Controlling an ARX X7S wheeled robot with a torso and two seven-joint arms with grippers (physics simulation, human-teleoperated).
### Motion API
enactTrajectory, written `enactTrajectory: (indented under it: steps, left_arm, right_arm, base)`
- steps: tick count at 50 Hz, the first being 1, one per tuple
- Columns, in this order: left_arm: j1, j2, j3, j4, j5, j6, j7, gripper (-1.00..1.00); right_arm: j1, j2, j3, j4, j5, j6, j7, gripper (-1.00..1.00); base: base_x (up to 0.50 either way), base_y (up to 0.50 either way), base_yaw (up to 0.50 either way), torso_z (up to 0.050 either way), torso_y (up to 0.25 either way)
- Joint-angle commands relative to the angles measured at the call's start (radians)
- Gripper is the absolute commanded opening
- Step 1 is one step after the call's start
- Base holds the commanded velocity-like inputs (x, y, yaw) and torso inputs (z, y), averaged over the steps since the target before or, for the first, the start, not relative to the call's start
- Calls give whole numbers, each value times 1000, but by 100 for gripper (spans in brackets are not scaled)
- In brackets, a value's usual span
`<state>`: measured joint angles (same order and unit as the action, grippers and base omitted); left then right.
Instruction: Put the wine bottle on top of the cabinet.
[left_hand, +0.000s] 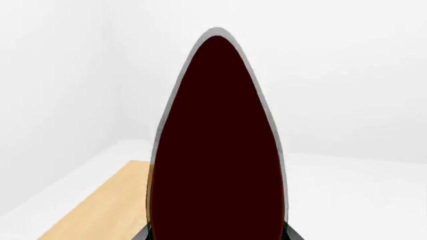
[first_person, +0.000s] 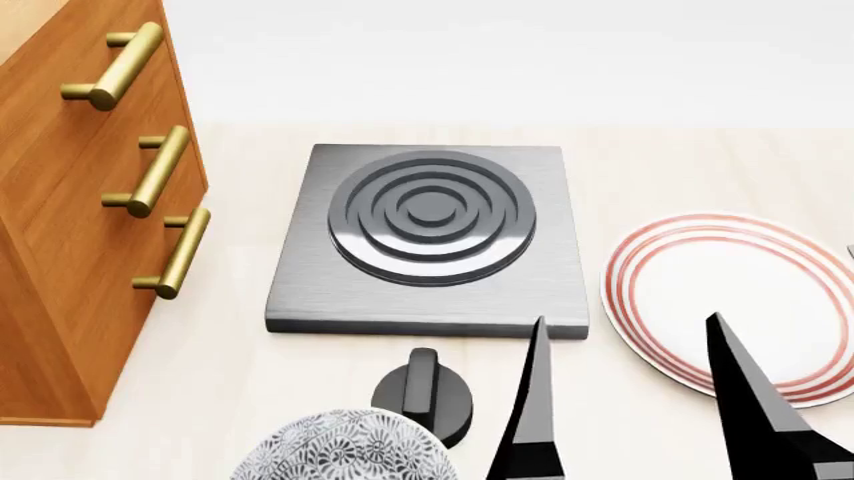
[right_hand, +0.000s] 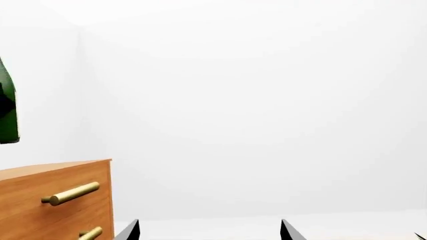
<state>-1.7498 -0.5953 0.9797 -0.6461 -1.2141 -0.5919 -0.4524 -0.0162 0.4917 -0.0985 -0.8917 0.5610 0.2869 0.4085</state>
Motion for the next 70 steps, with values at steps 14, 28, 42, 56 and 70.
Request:
enactTrajectory:
  steps: [14, 28, 42, 56, 70]
  left_arm:
    - [132, -16, -21, 29, -11, 73, -28, -100]
    - [184, -36, -35, 58, -26, 93, -48, -100]
    - [210, -42, -39, 73, -33, 96, -59, -100]
    - [204, -36, -29, 56, -19, 90, -49, -100]
    - [193, -34, -2, 54, 28, 101, -24, 100]
  right_arm:
    - [5, 6, -18, 6, -7, -3, 3, 100]
    - [-2, 12, -18, 4, -5, -7, 7, 100]
    - [3, 15, -21, 12, -3, -9, 10, 100]
    - [1, 18, -28, 14, -9, -12, 13, 100]
    - [1, 24, -30, 4, -3, -11, 19, 100]
  base:
    - [0, 0, 0, 0, 1]
    - [0, 0, 0, 0, 1]
    - [0, 0, 0, 0, 0]
    - [1, 0, 0, 0, 0]
    - [0, 0, 0, 0, 0]
